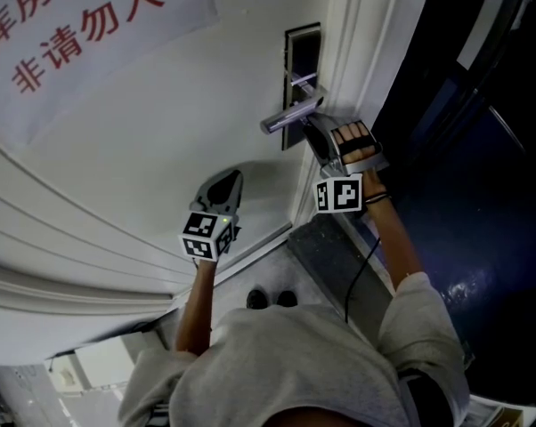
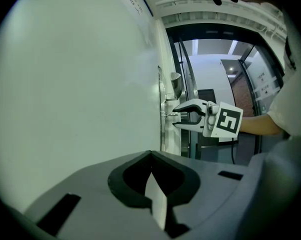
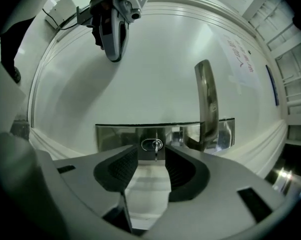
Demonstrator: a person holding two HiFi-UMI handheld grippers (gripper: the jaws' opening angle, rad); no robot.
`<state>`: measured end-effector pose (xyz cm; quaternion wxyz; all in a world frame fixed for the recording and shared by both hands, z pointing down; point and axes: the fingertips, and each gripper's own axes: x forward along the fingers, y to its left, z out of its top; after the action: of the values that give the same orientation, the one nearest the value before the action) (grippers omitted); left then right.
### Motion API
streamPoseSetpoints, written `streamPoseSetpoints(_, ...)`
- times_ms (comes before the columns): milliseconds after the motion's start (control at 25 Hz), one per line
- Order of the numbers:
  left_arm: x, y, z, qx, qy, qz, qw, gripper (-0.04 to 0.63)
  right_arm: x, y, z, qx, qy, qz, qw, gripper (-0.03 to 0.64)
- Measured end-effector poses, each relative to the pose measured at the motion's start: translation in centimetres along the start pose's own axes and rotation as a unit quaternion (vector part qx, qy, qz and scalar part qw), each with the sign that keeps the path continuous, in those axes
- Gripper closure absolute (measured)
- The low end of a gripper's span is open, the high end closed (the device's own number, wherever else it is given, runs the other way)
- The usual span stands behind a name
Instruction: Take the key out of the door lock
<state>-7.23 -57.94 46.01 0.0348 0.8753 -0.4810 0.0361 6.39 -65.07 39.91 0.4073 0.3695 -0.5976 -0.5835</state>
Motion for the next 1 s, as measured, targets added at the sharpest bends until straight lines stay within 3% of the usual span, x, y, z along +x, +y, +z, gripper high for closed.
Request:
streamPoseSetpoints(200,-0.3,0.4,-0.2,-0.002,0.002,0.004,1.0000,0.578,0.7,-0.5,0.2,-0.003,0.001,-0.020,1.000,0.518)
streamPoseSetpoints(400,-0.5,1.0,-0.3,-0.002,0.003,0.007,1.0000,0.578,1.3,-0.6,0.2,-0.007,0.006,-0.032,0.999,0.566)
streamPoseSetpoints(1000,0.4,0.2,0.0,-0.002,-0.001,-0.007,1.0000,0.578,1.3,-0.8,0.3,-0.004,0.005,-0.035,0.999,0.586)
